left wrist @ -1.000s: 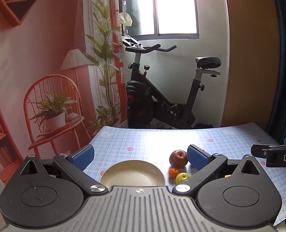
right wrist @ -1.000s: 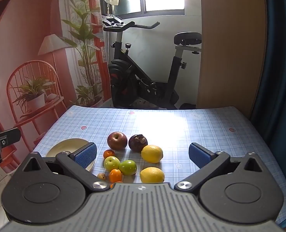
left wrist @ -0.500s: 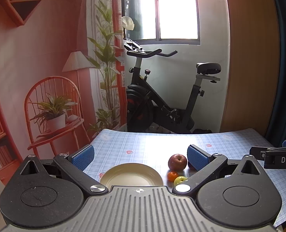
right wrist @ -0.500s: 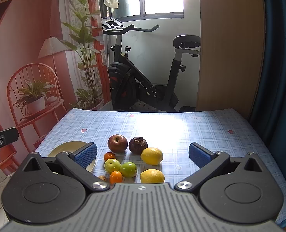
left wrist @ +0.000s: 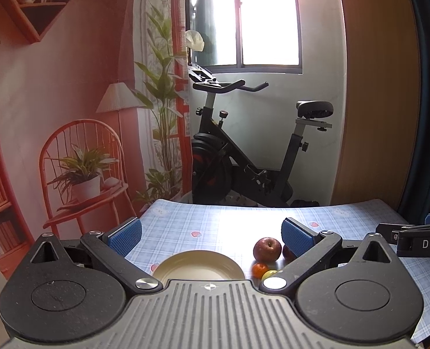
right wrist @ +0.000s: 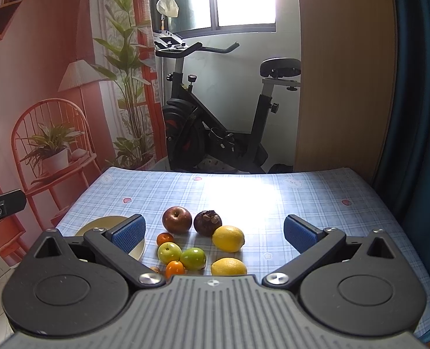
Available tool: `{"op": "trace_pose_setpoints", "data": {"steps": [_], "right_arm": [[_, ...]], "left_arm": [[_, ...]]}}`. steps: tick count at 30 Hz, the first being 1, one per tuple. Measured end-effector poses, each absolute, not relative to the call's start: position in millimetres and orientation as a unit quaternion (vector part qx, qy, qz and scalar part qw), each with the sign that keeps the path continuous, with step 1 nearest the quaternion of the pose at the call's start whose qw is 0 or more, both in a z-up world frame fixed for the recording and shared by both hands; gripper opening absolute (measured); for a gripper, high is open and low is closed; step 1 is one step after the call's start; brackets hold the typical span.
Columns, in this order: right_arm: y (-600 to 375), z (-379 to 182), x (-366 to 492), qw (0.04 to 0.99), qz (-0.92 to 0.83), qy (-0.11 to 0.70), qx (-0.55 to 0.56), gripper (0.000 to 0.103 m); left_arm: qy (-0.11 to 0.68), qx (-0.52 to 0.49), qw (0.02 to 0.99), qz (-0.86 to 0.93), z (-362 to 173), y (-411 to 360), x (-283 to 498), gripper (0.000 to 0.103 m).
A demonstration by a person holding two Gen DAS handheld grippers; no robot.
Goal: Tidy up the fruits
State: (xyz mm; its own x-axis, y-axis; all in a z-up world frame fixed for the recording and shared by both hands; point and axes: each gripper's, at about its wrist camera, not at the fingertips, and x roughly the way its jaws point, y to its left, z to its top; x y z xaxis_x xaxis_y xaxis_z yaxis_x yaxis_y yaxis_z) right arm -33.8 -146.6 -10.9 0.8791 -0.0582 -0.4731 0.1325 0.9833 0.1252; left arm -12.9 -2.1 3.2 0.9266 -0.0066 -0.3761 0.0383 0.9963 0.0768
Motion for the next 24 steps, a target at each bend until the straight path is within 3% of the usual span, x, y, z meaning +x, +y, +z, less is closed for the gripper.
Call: {"op": "trace_pose_setpoints", "data": {"steps": [24], "right_arm": [[-149.2, -11.5, -36.2, 0.966, -0.048, 0.239, 0.086, 0.103]], "left_arm": [[0.190, 0.037, 0.981, -0.011, 5.4, 0.9, -14.6, 0.103]]}}
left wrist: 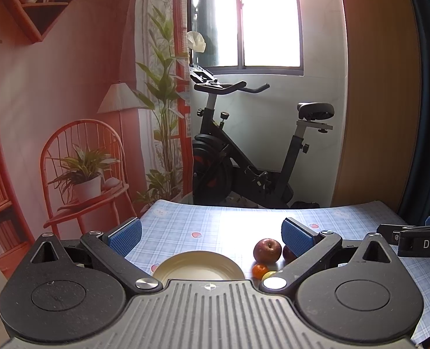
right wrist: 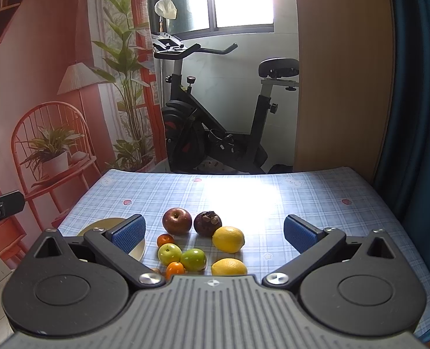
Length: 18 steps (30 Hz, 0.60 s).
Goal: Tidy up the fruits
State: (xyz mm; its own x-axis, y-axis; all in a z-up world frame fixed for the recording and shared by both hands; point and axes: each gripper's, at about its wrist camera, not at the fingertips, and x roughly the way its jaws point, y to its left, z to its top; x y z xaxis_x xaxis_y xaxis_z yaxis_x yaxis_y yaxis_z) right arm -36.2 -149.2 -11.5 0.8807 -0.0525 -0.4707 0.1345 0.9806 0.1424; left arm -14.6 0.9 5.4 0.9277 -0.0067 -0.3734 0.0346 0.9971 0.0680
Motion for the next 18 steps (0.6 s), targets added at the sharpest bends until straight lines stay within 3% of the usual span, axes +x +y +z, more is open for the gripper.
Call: {"op": "trace_pose_setpoints", "data": {"steps": [18], "right_arm": [[-153.2, -9.1, -37.7, 0.965, -0.046, 0.239, 0.098, 0.103]], "left_arm": [[0.184, 0.047, 0.982, -0.005, 2.7, -4.0, -19.2, 0.103]]}}
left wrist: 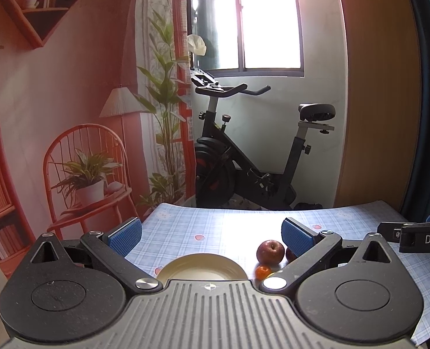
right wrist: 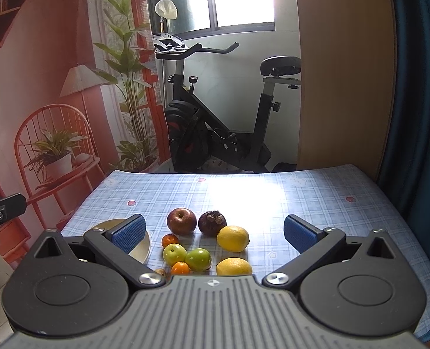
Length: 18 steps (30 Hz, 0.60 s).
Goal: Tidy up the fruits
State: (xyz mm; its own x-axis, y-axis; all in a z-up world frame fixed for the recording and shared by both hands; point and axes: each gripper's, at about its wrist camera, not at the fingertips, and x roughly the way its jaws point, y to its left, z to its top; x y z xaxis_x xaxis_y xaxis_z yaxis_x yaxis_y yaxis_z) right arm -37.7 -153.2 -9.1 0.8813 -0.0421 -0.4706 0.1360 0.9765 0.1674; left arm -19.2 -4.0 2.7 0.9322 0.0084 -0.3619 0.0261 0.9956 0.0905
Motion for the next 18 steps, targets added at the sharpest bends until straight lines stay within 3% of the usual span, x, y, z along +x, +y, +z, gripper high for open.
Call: {"op": "trace_pose_setpoints", "data": {"steps": [18], "right_arm": [[-170.7, -56.9, -15.6, 0.970, -0.072, 0.209, 0.097, 0.103]], "left_arm": [[0.167, 0.010, 0.986, -0.004, -24.3, 1.9, 8.0, 0.102]]}}
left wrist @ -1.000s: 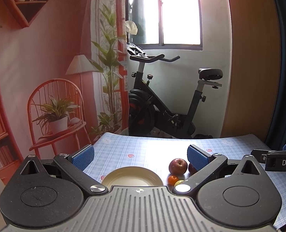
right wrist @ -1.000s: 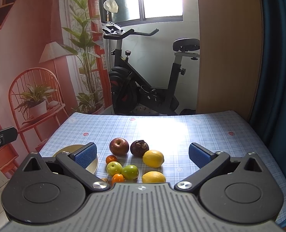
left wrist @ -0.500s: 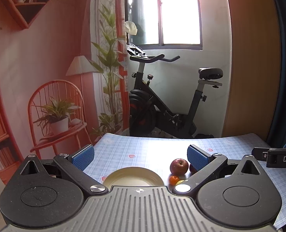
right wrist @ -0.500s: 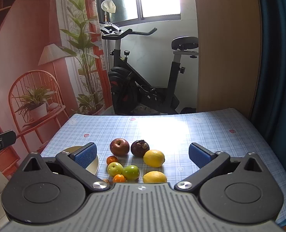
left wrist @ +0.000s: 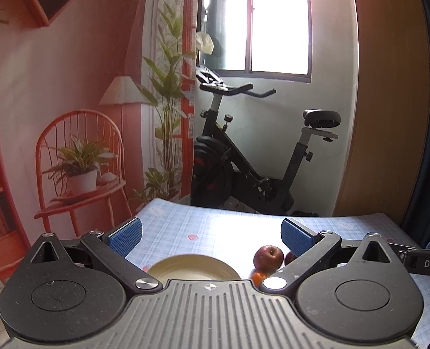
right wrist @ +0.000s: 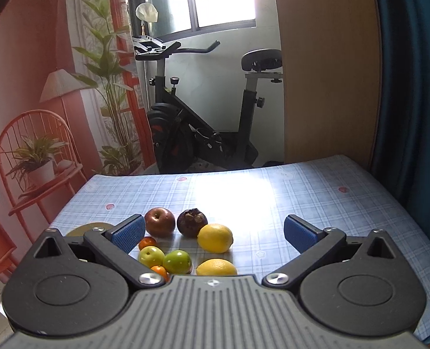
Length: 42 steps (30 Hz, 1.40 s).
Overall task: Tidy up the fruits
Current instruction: 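Lower both tools toward the cluster of fruit beside the cream plate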
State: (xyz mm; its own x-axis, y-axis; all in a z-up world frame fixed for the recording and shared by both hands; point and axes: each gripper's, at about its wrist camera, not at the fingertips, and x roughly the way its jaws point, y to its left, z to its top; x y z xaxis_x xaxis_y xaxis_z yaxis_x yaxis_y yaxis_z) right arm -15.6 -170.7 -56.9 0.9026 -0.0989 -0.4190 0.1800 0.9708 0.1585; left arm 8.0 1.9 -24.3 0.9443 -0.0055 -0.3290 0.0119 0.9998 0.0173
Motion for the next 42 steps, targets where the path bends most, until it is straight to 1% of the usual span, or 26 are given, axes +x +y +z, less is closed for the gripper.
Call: {"op": "trace_pose_setpoints", "data": {"steps": [3, 8, 12, 14, 17, 22, 26, 29, 32, 34, 41, 42], "right_arm": [[-175.2, -76.3, -8.2, 0.975, -0.087, 0.192, 0.067, 0.103], [-188.8, -107.6, -7.3, 0.981, -0.034, 0.181, 0.069, 0.103], [-183.7, -124.2, -1.5, 0.978, -0.026, 0.202, 0.034, 0.103], [-179.9, -134.4, 1.7, 0.976, -0.025, 0.214, 0.025, 0.103], [-179.6, -148.4, 6.6, 0.971, -0.019, 0.238, 0.031, 0.103], [-178.1, -166.8, 14.2, 0.963, -0.001, 0.263, 0.052, 0.103], [-174.8, -176.4, 18.6, 0.961, 0.012, 0.271, 0.048, 0.102], [-174.1, -182.0, 21.7, 0.957, 0.024, 0.283, 0.060, 0.101], [-170.3, -183.5, 22.8, 0.956, 0.031, 0.287, 0.055, 0.101], [-170.9, -184.1, 23.0, 0.956, 0.033, 0.287, 0.056, 0.101], [-173.8, -188.1, 25.7, 0.947, 0.050, 0.310, 0.072, 0.101], [-172.9, -188.0, 25.7, 0.947, 0.051, 0.310, 0.069, 0.101]], "left_arm": [[0.165, 0.018, 0.986, -0.007, -37.4, 0.1, 20.4, 0.102], [0.201, -0.024, 0.979, -0.025, -60.2, 8.0, 41.4, 0.097], [0.232, -0.019, 0.972, -0.021, -81.4, 8.5, 57.9, 0.091], [0.247, -0.034, 0.968, -0.031, -91.4, 13.2, 61.3, 0.088], [0.265, -0.057, 0.961, -0.051, -102.5, 19.2, 67.0, 0.087], [0.291, -0.030, 0.955, -0.042, -118.6, 16.2, 74.4, 0.085], [0.299, -0.016, 0.953, -0.038, -126.6, 15.5, 75.2, 0.085], [0.308, -0.008, 0.951, -0.036, -128.8, 15.5, 75.9, 0.083], [0.314, 0.000, 0.949, -0.038, -132.1, 14.5, 77.7, 0.078], [0.315, 0.006, 0.949, -0.034, -133.5, 14.3, 78.6, 0.068], [0.313, 0.002, 0.950, -0.023, -134.2, 17.4, 81.1, 0.059], [0.315, 0.002, 0.949, -0.025, -135.0, 17.1, 81.3, 0.054]]}}
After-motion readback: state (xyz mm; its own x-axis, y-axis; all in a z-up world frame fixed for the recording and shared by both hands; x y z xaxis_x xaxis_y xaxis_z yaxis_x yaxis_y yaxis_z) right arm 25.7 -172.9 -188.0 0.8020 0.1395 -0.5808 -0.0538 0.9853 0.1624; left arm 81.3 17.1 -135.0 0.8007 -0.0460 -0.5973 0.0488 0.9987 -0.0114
